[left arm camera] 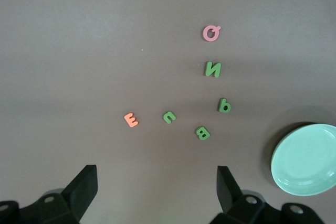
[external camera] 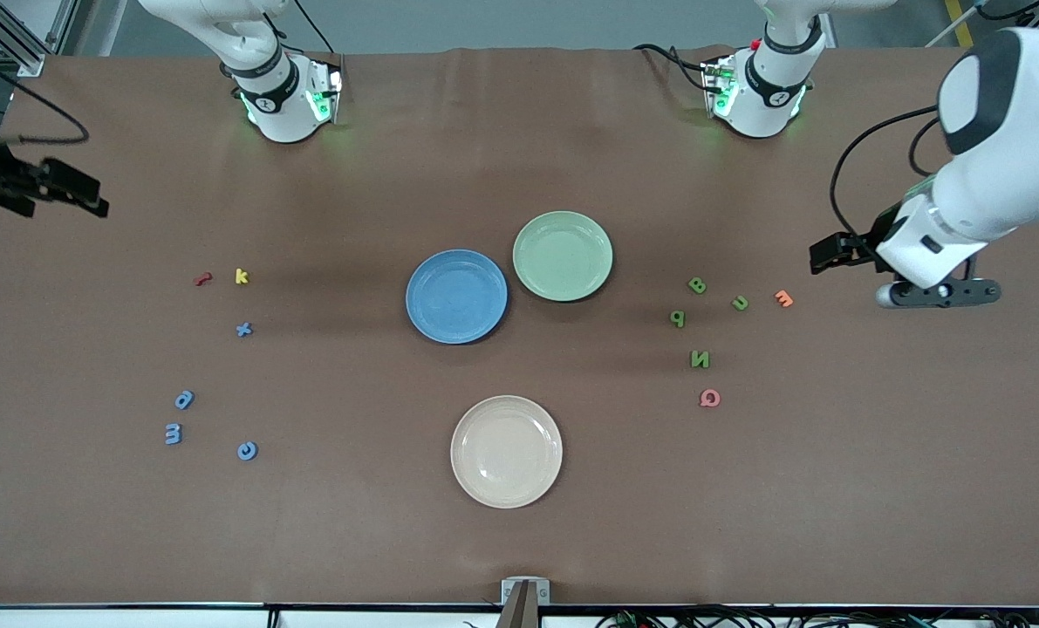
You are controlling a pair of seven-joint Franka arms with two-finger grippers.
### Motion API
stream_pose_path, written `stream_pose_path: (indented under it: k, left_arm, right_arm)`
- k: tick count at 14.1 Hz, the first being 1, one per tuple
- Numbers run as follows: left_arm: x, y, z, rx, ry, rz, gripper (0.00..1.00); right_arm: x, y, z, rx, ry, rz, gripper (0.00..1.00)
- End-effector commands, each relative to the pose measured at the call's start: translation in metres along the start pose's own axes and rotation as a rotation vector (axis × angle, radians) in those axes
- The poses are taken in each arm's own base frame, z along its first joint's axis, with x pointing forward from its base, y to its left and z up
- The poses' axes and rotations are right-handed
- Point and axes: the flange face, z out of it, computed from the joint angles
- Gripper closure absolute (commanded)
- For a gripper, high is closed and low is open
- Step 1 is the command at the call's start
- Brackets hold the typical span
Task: Sort letters by color into matching plates
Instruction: 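Reach the right gripper to the blue x while the left gripper reaches the green u, then grasp the blue x with the right gripper while the left gripper grasps the green u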
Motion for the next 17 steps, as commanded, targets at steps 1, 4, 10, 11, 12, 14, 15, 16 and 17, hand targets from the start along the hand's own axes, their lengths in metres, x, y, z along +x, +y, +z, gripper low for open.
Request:
stream_pose_path:
  k: [1, 4, 10, 11, 12, 14, 15, 16, 17]
  left_arm:
    - [-0.011, 0.007, 0.030, 0.009, 0.016, -0.021, 0.00]
    - [-0.018, 0.015, 0.073, 0.013, 0.035, -0.012, 0.00]
    - [-0.046, 0.020, 0.164, 0.008, 0.117, 0.009, 0.00]
    - [-0.049, 0.019, 0.179, 0.006, 0.125, 0.012, 0.00]
    - [-0.048, 0.018, 0.193, 0.004, 0.111, 0.010, 0.00]
    - [-0.044, 0.018, 0.215, 0.037, 0.106, 0.056, 0.00]
    - [-0.042, 0.016, 0.226, 0.052, 0.108, 0.077, 0.00]
    - [-0.041, 0.016, 0.236, 0.050, 0.105, 0.081, 0.00]
    - [-0.041, 0.015, 0.246, 0.045, 0.103, 0.082, 0.00]
  right_arm:
    - [0.038, 0.019, 0.036, -0.002, -0.059, 0.033, 0.00]
    - [0.041, 0.027, 0.091, 0.005, -0.077, 0.057, 0.00]
    - [0.023, 0.027, 0.214, 0.014, 0.018, 0.072, 0.00]
    - [0.021, 0.026, 0.230, 0.012, 0.048, 0.073, 0.00]
    - [0.019, 0.027, 0.245, 0.010, 0.077, 0.075, 0.00]
    - [0.017, 0.025, 0.280, 0.006, 0.111, 0.072, 0.00]
    - [0.016, 0.024, 0.299, 0.004, 0.122, 0.072, 0.00]
    - [0.018, 0.024, 0.313, 0.003, 0.131, 0.071, 0.01]
    - [0.021, 0.023, 0.327, 0.001, 0.128, 0.068, 0.03]
